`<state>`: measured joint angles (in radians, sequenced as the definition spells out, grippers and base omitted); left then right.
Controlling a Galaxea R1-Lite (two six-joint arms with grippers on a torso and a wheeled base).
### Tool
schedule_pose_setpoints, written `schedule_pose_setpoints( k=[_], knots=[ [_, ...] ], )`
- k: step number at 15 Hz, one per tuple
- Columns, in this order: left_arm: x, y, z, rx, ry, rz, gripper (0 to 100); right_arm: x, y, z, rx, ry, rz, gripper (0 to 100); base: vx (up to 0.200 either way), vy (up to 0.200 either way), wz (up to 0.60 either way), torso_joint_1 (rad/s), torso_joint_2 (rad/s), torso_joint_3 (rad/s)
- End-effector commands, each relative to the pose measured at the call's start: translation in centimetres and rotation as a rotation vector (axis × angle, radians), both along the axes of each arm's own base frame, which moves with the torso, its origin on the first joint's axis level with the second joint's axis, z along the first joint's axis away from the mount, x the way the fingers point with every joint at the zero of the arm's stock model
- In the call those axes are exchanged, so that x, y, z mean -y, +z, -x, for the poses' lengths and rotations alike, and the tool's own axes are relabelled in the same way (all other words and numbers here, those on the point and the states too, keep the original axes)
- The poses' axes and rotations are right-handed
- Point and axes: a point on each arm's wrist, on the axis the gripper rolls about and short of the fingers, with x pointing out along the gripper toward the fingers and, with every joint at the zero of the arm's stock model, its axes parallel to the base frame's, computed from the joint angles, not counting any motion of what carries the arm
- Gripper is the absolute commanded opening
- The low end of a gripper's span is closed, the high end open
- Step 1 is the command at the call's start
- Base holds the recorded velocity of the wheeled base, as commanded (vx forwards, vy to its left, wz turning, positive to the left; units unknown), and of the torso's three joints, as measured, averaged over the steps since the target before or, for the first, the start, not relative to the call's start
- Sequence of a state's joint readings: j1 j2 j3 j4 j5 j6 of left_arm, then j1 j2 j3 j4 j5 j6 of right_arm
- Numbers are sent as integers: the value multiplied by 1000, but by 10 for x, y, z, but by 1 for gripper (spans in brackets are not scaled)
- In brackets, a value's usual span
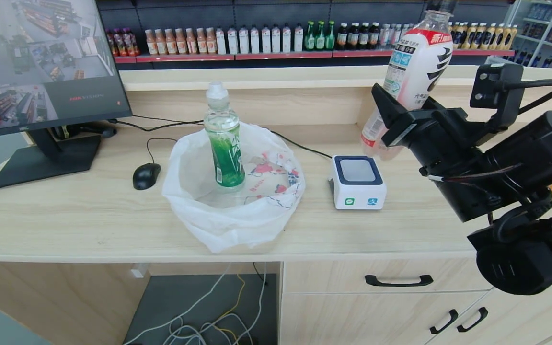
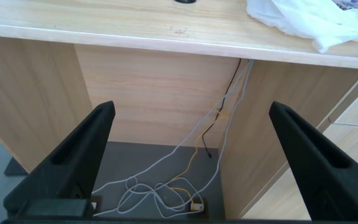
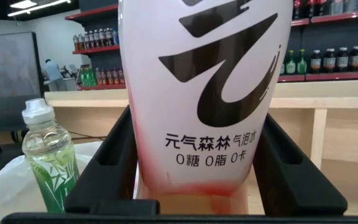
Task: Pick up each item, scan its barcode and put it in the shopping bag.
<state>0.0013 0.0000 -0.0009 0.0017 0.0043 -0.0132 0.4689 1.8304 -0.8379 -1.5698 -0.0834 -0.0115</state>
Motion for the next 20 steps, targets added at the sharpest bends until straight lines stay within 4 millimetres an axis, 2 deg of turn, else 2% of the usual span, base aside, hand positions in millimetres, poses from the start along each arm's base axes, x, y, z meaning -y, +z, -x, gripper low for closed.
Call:
schedule_pose_setpoints(
  k=[1,3,12,20],
  knots=[
    [0,0,0,-1,1,1,100,1,-1,2,-5,1,4,0,0,0,0,0,0,0],
    [0,0,0,-1,1,2,100,1,-2,1,-9,1,4,0,0,0,0,0,0,0],
    [0,0,0,-1,1,-1,100,0,-7,-1,-23,1,10,0,0,200,0,1,2,3],
    [0,0,0,-1,1,-1,100,2,-6,2,-22,1,12,0,0,0,0,0,0,0]
  ],
)
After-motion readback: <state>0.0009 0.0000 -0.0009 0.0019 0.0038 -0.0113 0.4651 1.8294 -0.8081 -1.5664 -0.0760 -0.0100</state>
